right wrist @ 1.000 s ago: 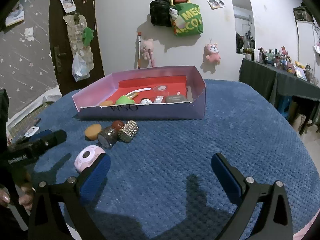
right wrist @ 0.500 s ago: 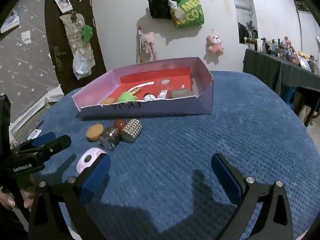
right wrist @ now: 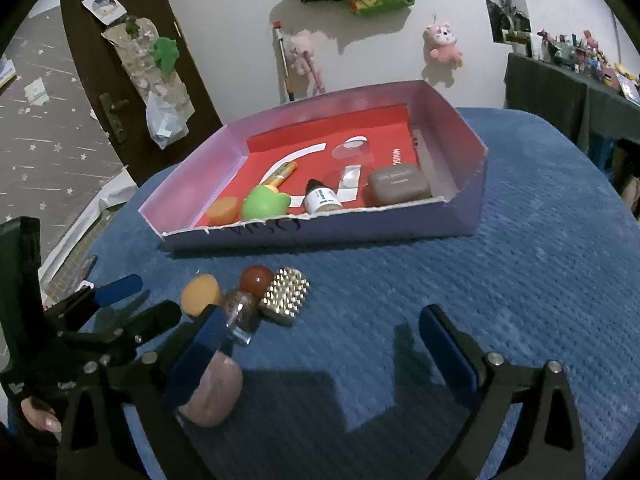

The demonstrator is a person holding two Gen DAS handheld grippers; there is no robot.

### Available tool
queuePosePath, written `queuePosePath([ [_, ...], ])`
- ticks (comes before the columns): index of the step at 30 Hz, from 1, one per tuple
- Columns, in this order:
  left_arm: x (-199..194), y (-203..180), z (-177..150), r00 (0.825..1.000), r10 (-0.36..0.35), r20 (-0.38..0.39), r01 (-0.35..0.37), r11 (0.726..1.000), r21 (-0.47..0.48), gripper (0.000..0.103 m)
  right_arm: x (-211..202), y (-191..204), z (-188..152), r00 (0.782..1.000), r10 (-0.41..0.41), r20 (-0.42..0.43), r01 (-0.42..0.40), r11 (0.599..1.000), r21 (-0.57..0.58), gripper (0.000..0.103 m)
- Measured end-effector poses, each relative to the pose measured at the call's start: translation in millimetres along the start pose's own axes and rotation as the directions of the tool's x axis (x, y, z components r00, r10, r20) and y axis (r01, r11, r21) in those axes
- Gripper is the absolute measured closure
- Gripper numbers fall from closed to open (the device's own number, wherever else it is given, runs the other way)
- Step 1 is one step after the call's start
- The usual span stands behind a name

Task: Organize rigid objects
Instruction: 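Grasp the orange round soap with the left tool while the right tool grasps the silver studded cylinder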

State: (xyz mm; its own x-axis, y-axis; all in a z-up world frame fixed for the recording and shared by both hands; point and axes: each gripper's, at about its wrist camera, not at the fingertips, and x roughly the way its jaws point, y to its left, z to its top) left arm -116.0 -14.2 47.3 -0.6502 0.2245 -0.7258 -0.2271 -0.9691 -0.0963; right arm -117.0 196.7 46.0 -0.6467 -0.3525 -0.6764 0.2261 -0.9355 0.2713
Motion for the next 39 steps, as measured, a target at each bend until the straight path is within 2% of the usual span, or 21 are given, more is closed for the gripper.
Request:
queuePosePath([
  [6,7,-4,3,0.999,-0.034,-0.033,0.036,0.998,0.056,0.007,16,3,12,0.999,0.019,-0.038,-0.018,1.000,0.015,0.021],
  [8,8,-4,3,0.999,-0.036,-0.035,0.038,0.997,0.069,0.007,21,4,14,0.998,0.036,-0.053,-0.035,0.999,0.023,0.029],
  [11,12,-4,4,0.998,-0.035,-0.044,0.039,0.996,0.076,0.007,29,6,14,0.996,0.045,-0.082,-0.043,0.999,0.021,0.033],
  [14,16,-3,5,0.998,-0.032,-0.058,0.036,0.996,0.079,0.014,33,5,14,0.995,0.049,-0.088,-0.047,0.999,0.026,0.037],
  [19,22,-2,3,0.996,-0.035,-0.081,0.041,0.996,0.083,0.016,35,5,14,0.995,0.050,-0.091,-0.047,0.999,0.026,0.041],
  [23,24,-3,3,0.995,-0.051,-0.089,0.059,0.995,0.086,0.024,35,5,13,0.994,0.053,-0.093,-0.051,0.999,0.017,0.051],
  [24,25,-4,3,0.995,-0.054,-0.089,0.062,0.994,0.087,0.030,35,7,13,0.994,0.054,-0.094,-0.053,0.999,0.011,0.053],
  [25,25,-4,3,0.993,-0.072,-0.091,0.080,0.993,0.087,0.036,36,9,13,0.994,0.059,-0.095,-0.059,0.998,0.004,0.061],
  [26,24,-4,4,0.992,-0.088,-0.090,0.096,0.992,0.086,0.047,37,11,13,0.991,0.083,-0.102,-0.083,0.997,-0.001,0.069],
  [27,23,-3,5,0.989,-0.114,-0.092,0.121,0.989,0.082,0.060,38,12,13,0.989,0.100,-0.108,-0.101,0.995,-0.001,0.070],
  [28,23,-4,5,0.986,-0.132,-0.098,0.140,0.987,0.080,0.066,39,14,13,0.988,0.110,-0.113,-0.111,0.994,-0.005,0.073],
  [33,18,-4,7,0.988,-0.127,-0.089,0.134,0.988,0.075,0.067,34,16,14,0.988,0.124,-0.090,-0.125,0.992,-0.007,0.074],
  [39,-2,-2,19,0.993,-0.112,-0.023,0.114,0.990,0.083,0.067,10,10,26,0.992,0.120,-0.031,-0.120,0.993,-0.001,0.075],
])
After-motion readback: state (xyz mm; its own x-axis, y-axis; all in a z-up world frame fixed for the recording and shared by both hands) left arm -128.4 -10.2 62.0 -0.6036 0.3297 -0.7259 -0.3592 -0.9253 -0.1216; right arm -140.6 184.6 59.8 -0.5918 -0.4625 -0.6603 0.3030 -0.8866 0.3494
